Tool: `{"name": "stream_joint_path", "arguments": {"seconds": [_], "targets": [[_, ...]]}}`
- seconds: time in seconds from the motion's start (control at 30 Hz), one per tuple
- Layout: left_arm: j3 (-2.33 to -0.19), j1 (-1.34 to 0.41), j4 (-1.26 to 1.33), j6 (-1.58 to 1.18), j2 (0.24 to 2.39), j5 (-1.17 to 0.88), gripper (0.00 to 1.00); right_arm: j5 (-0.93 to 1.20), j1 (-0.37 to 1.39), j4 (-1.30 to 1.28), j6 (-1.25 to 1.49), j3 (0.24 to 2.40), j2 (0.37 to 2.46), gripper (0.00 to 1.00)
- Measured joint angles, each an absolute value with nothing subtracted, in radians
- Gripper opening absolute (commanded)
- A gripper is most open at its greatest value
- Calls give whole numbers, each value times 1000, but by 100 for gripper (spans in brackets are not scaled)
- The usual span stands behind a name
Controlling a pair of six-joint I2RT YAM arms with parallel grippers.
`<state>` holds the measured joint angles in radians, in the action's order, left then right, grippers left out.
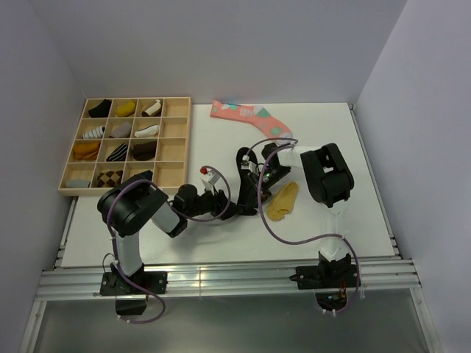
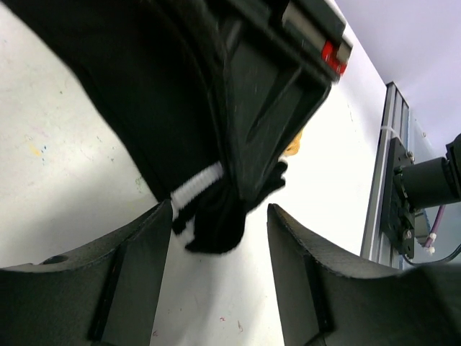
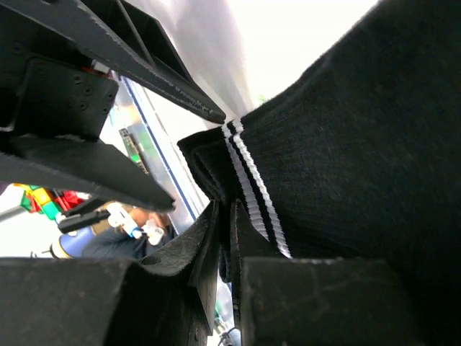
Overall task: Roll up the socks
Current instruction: Roll the sock at the center of the board.
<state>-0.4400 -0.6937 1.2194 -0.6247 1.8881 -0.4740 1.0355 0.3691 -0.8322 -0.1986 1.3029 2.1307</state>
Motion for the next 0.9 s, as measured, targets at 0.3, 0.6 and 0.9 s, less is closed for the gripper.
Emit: {"name": "stream_joint_path", "arguments": {"seconds": [0.3, 0.6, 0.9], "targets": [[-450, -695, 1222, -625, 1914, -492, 60, 1042, 337, -833, -199, 1303, 2139, 0], [-481, -707, 1179, -608, 1914, -472, 58, 1053, 337, -858, -208, 1305, 2159, 0], [-526, -720, 1124, -585, 1915, -450, 50, 1061, 337, -879, -222, 1309, 2172, 0]]}}
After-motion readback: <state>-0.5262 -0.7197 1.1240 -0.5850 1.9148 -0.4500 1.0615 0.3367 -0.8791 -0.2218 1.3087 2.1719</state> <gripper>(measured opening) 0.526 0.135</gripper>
